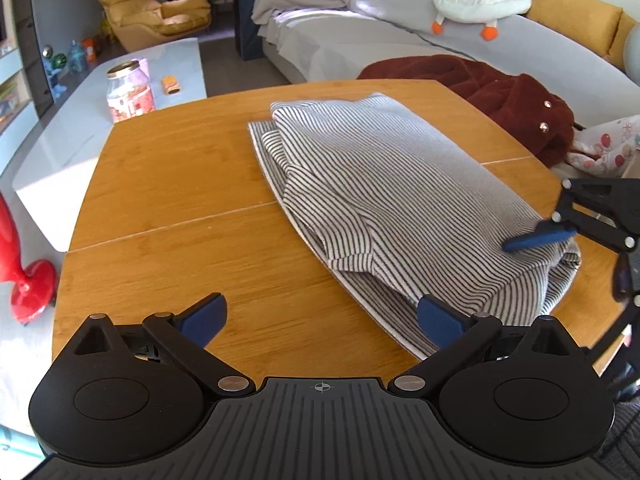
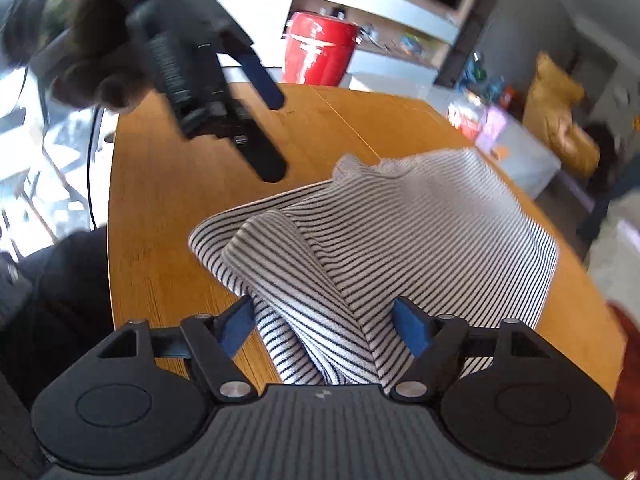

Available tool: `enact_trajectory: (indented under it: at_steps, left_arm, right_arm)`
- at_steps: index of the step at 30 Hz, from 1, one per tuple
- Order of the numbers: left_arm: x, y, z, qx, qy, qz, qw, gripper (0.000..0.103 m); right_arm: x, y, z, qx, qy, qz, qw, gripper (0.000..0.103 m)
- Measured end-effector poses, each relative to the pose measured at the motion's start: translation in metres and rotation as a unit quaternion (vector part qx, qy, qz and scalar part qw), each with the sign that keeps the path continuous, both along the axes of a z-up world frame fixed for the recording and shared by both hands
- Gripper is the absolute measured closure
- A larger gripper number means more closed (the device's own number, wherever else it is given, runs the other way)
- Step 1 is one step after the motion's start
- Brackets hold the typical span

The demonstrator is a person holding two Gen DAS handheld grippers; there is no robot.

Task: Fold clothes
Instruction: 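Grasp the shirt end with the right gripper and lift it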

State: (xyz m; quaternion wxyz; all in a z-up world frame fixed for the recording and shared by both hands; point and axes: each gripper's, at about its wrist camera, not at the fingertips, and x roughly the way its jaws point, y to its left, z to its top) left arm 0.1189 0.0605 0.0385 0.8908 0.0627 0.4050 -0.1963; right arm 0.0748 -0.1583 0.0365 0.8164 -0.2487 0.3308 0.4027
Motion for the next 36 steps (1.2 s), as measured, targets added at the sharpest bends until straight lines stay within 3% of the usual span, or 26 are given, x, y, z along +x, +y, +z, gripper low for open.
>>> enact_trajectory:
  at_steps: [2,5,7,11,14,15,17,20,22,24,26,29,31,36]
  left_arm:
    - [-0.008,0.000,0.005,-0.003,-0.005,-0.020,0.9998,0.000]
    - [-0.018,-0.005,0.007,-0.003,-0.012,-0.056,0.9983,0.000]
    - [-0.021,-0.010,0.004,0.000,-0.012,-0.076,0.9970,0.000]
    - [-0.018,-0.028,-0.014,0.042,-0.005,-0.098,0.9943,0.000]
    - [-0.015,-0.041,-0.025,0.073,-0.008,-0.095,0.9928,0.000]
    - [-0.012,-0.044,-0.027,0.078,-0.011,-0.087,0.9931,0.000]
    - [-0.005,-0.043,-0.025,0.068,-0.009,-0.061,0.9957,0.000]
    - [0.007,-0.032,-0.017,0.011,0.011,-0.030,0.9994,0.000]
    - [0.014,-0.026,-0.013,-0.022,0.026,-0.017,0.9993,0.000]
    - [0.018,-0.027,-0.012,-0.031,0.030,-0.012,0.9990,0.000]
    - [0.018,-0.030,-0.011,-0.027,0.026,-0.012,0.9992,0.000]
    - [0.018,-0.032,-0.009,-0.023,0.022,-0.014,0.9994,0.000]
    - [0.019,-0.031,-0.009,-0.027,0.023,-0.011,0.9993,0.000]
    - [0.015,-0.024,-0.001,-0.039,0.020,-0.030,0.9986,0.000]
  right_arm:
    - [0.027,-0.014,0.007,0.060,0.082,-0.055,0.993,0.030]
    - [0.050,-0.034,0.008,0.120,0.148,-0.105,0.976,0.031]
    - [0.053,-0.040,0.007,0.136,0.163,-0.116,0.970,0.031]
    - [0.052,-0.041,0.006,0.134,0.157,-0.117,0.971,0.031]
    - [0.035,-0.031,0.014,0.093,0.094,-0.096,0.987,0.023]
    - [0.021,-0.025,0.015,0.066,0.042,-0.078,0.994,0.015]
    - [-0.007,-0.015,0.014,0.015,-0.043,-0.030,0.999,0.012]
    - [-0.030,-0.008,0.003,-0.034,-0.107,0.007,0.994,0.012]
    - [-0.033,-0.008,-0.009,-0.054,-0.148,-0.003,0.988,0.011]
    - [-0.033,-0.008,-0.016,-0.076,-0.202,-0.019,0.976,0.011]
    - [-0.026,-0.012,-0.015,-0.076,-0.198,-0.034,0.977,0.013]
    - [-0.021,-0.012,-0.013,-0.072,-0.181,-0.034,0.980,0.035]
    - [-0.019,-0.010,-0.013,-0.073,-0.175,-0.029,0.982,0.058]
    - [-0.014,-0.006,-0.011,-0.074,-0.157,-0.015,0.985,0.068]
